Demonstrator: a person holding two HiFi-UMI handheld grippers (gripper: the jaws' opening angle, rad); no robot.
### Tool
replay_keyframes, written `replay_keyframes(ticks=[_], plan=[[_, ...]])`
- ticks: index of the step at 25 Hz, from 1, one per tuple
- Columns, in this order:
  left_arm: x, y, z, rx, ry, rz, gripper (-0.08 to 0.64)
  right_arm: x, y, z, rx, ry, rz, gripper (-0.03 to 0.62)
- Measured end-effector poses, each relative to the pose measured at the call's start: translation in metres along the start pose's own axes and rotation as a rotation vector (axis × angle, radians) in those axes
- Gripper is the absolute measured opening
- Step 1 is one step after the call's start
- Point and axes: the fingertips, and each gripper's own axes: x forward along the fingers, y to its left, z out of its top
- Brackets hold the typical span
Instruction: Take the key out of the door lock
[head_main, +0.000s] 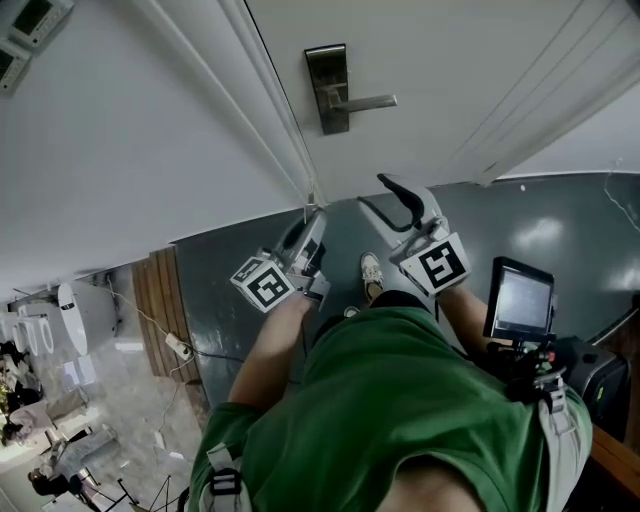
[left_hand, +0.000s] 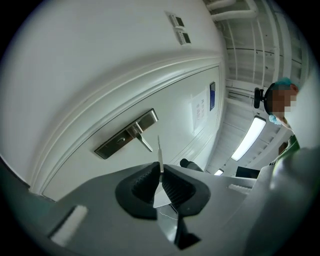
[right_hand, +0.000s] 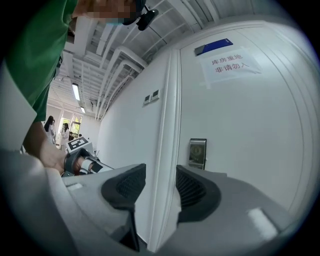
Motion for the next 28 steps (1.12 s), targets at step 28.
replay_keyframes(ticks=[28], plan=[[-0.079, -0.071, -0.038, 0.179, -0.021, -0.007, 0.021, -0.085, 0.095, -0.013, 0.209, 0.001, 0.051, 0.063]])
